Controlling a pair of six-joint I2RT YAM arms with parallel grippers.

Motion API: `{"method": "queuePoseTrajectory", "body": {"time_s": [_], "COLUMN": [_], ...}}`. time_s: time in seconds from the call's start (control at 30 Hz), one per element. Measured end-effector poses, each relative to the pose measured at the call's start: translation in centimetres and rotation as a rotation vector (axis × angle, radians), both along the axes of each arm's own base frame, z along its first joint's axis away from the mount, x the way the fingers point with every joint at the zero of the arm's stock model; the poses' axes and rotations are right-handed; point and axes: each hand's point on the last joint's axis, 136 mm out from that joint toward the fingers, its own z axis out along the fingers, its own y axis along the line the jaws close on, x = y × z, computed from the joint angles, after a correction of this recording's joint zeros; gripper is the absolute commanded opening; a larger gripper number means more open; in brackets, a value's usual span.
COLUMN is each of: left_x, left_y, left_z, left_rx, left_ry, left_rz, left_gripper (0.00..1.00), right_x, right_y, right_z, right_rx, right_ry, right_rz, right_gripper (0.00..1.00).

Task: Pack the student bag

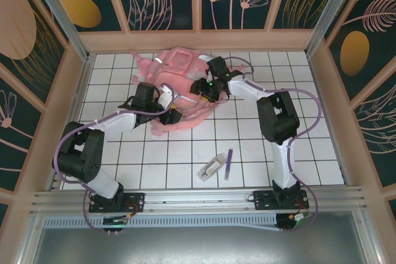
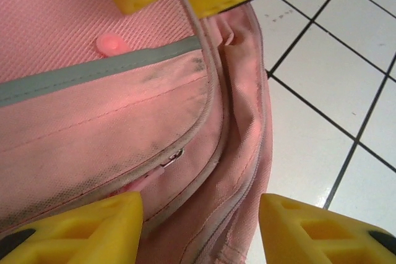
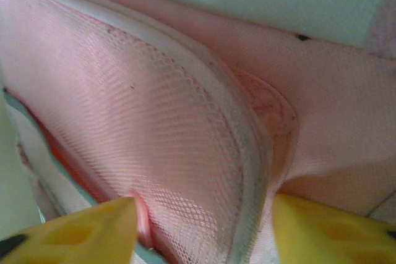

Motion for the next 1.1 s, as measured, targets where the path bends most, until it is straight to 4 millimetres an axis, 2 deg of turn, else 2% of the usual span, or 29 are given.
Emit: {"method": "queuePoseTrajectory", "body": {"time_s": [0.1,0.13,0.23,0.37,0.5,0.7,0.93,1.1], "left_x": [0.1,0.0,-0.5,-0.6,0.6,2.1,2.0,1.7], "left_y": [0.4,0.5,0.9,1.6,1.8,1.0,0.7,0.0], "left_z": [0.0,0.0,-0.3,-0.6,0.0,2.0,2.3,2.0], "left_rx": [0.019,0.036,0.097,0.168,0.197,0.173,0.154,0.128], "left_ry": [-0.033,-0.051,-0.126,-0.241,-0.318,-0.385,-0.395,-0.365], "left_rz": [-0.045,-0.072,-0.168,-0.212,-0.206,-0.211,-0.224,-0.273], "left_gripper": [0.52,0.52,0.54,0.58,0.55,0.49,0.40,0.28], "right_x": [-0.3,-0.4,-0.3,-0.1,0.2,0.5,0.4,0.4], "right_y": [0.0,0.0,0.1,-0.2,-0.2,-0.1,0.0,0.2], "right_z": [-0.1,0.0,0.4,1.6,3.3,4.7,5.4,6.0], "right_rx": [0.006,0.020,0.080,0.161,0.230,0.272,0.293,0.313], "right_ry": [0.018,0.025,0.053,0.084,0.098,0.090,0.081,0.071], "right_rz": [0.010,0.012,0.013,0.017,0.029,0.045,0.061,0.075], "right_gripper": [0.03,0.00,0.00,0.00,0.00,0.00,0.00,0.00]}}
